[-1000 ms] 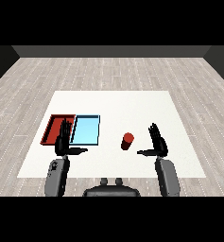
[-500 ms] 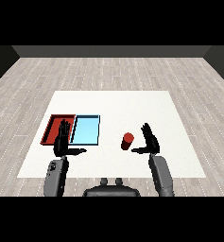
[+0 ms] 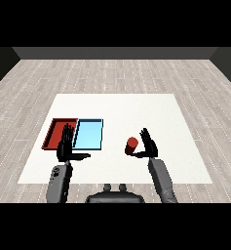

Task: Pick the red can and put it in the red box

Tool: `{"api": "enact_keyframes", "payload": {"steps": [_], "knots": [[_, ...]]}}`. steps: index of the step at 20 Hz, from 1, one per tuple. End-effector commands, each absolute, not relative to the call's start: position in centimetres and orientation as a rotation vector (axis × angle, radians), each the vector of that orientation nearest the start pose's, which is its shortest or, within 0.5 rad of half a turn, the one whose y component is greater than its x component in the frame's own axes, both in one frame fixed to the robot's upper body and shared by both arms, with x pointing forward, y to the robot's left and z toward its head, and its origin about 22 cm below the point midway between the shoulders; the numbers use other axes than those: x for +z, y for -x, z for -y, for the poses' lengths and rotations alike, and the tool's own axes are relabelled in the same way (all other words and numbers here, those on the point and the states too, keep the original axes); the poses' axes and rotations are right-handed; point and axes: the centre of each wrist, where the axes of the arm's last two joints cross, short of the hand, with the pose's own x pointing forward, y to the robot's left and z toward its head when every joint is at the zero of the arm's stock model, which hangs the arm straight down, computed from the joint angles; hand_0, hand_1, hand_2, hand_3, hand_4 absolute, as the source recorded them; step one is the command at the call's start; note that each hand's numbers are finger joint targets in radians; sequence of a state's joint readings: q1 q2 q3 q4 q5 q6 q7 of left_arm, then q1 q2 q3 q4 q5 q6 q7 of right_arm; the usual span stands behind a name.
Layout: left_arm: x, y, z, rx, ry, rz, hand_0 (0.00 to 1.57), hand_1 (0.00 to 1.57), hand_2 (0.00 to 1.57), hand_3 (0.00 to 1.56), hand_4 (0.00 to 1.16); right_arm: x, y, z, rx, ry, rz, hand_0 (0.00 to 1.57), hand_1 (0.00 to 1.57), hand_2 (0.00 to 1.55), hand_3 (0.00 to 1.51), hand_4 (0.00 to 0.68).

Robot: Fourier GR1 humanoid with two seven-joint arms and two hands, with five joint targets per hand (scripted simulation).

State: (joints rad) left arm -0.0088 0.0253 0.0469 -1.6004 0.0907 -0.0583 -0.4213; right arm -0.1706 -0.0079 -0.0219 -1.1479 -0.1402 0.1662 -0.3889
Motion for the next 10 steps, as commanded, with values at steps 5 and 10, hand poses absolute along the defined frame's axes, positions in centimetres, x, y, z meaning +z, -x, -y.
{"api": "enact_keyframes", "payload": {"steps": [5, 10], "knots": [[1.5, -25.6, -24.5, 0.061, 0.054, 2.023, 0.00, 0.00, 0.00, 0.00, 0.00, -7.1, -27.7, 21.3, -0.024, -0.290, 1.658, 0.00, 0.00, 0.00, 0.00, 0.000], [2.0, -26.7, -25.4, 0.052, 0.044, 2.045, 0.00, 0.00, 0.00, 0.00, 0.00, -8.5, -29.0, 20.2, -0.024, -0.330, 1.651, 0.00, 0.00, 0.00, 0.00, 0.000]]}}
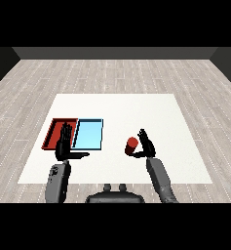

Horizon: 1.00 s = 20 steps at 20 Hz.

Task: Pick the red can and put it in the red box

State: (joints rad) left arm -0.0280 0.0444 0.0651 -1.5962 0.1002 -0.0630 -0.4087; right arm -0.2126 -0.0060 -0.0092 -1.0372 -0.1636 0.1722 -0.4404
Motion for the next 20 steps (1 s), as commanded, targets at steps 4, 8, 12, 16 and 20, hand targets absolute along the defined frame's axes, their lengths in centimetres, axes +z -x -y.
{"api": "enact_keyframes", "payload": {"steps": [4, 8, 12, 16, 20], "knots": [[1.7, -25.7, -23.5, 0.021, 0.037, 2.033, 0.00, 0.00, 0.00, 0.00, 0.00, -8.1, -29.9, 19.4, -0.036, -0.366, 1.664, 0.00, 0.00, 0.00, 0.00, 0.000], [1.6, -23.9, -23.9, 0.036, 0.049, 2.021, 0.00, 0.00, 0.00, 0.00, 0.00, -7.4, -30.3, 17.2, 0.018, -0.324, 1.639, 0.00, 0.00, 0.00, 0.00, 0.000], [3.1, -22.4, -25.9, 0.034, 0.037, 2.037, 0.00, 0.00, 0.00, 0.00, 0.00, -7.9, -29.6, 18.3, -0.005, -0.347, 1.643, 0.00, 0.00, 0.00, 0.00, 0.000], [1.7, -23.7, -25.1, 0.044, 0.032, 2.031, 0.00, 0.00, 0.00, 0.00, 0.00, -9.9, -28.3, 17.4, -0.018, -0.355, 1.613, 0.00, 0.00, 0.00, 0.00, 0.000], [1.2, -23.5, -24.9, 0.051, 0.021, 2.045, 0.00, 0.00, 0.00, 0.00, 0.00, -7.8, -29.5, 14.9, -0.022, -0.357, 1.605, 0.00, 0.00, 0.00, 0.00, 0.000]]}}
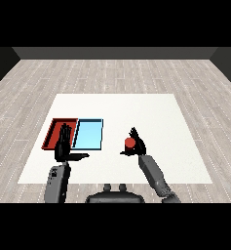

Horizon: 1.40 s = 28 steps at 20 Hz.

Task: Pick the red can and put it in the red box

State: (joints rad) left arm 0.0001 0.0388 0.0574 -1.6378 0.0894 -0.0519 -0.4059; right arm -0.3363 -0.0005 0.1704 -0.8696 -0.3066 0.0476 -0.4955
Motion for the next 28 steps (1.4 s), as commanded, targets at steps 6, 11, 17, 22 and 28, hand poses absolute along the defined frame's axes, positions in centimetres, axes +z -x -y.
{"api": "enact_keyframes", "payload": {"steps": [6, 11, 17, 22, 28], "knots": [[0.2, -23.8, -24.6, 0.051, 0.030, 2.050, 0.00, 0.00, 0.00, 0.00, 0.00, -8.9, -29.5, 15.2, 0.002, -0.235, 1.588, 0.00, 0.00, 0.00, 0.00, 0.000], [1.8, -25.2, -25.8, 0.044, 0.018, 2.061, 0.00, 0.00, 0.00, 0.00, 0.00, -9.3, -30.2, 14.2, -0.016, -0.100, 1.571, 1.48, 1.48, 1.47, 1.44, 0.566], [1.4, -24.8, -23.0, 0.053, 0.029, 2.050, 0.00, 0.00, 0.00, 0.00, 0.00, -7.9, -30.9, 13.7, -0.001, -0.069, 1.595, 1.47, 1.47, 1.45, 1.40, 0.595], [1.4, -26.2, -25.1, 0.043, 0.049, 2.042, 0.00, 0.00, 0.00, 0.00, 0.00, -7.3, -30.0, 14.1, 0.034, -0.048, 1.608, 1.47, 1.47, 1.44, 1.38, 0.597], [2.1, -25.1, -22.9, -0.001, 0.067, 2.040, 0.00, 0.00, 0.00, 0.00, 0.00, -4.8, -31.0, 14.7, 0.091, -0.064, 1.753, 1.43, 1.43, 1.43, 1.37, 0.623]]}}
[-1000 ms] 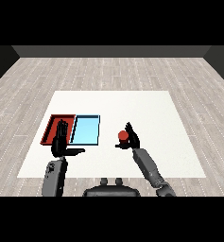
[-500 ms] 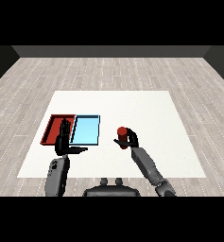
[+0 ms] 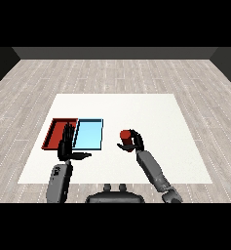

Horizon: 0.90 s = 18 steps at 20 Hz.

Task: Pick the red can and put it in the red box

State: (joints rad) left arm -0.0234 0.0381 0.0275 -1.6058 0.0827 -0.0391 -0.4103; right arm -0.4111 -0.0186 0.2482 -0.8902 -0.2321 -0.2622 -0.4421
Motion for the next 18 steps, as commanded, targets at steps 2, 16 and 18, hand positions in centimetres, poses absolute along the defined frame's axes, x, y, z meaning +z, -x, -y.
{"api": "enact_keyframes", "payload": {"steps": [2, 16, 18], "knots": [[2.6, -25.3, -24.0, -0.002, 0.090, 2.033, 0.00, 0.00, 0.00, 0.00, 0.00, -3.7, -29.6, 16.1, 0.083, -0.055, 1.738, 1.42, 1.42, 1.43, 1.37, 0.616], [0.8, -25.3, -17.5, -0.078, 0.181, 1.901, 0.00, 0.00, 0.00, 0.00, 0.00, 3.3, -29.2, 12.6, 0.072, -0.101, 1.909, 1.44, 1.44, 1.43, 1.39, 0.651], [2.2, -25.3, -16.6, -0.094, 0.177, 1.904, 0.00, 0.00, 0.00, 0.00, 0.00, 3.5, -29.7, 10.6, 0.077, -0.099, 1.910, 1.44, 1.44, 1.43, 1.39, 0.651]]}}
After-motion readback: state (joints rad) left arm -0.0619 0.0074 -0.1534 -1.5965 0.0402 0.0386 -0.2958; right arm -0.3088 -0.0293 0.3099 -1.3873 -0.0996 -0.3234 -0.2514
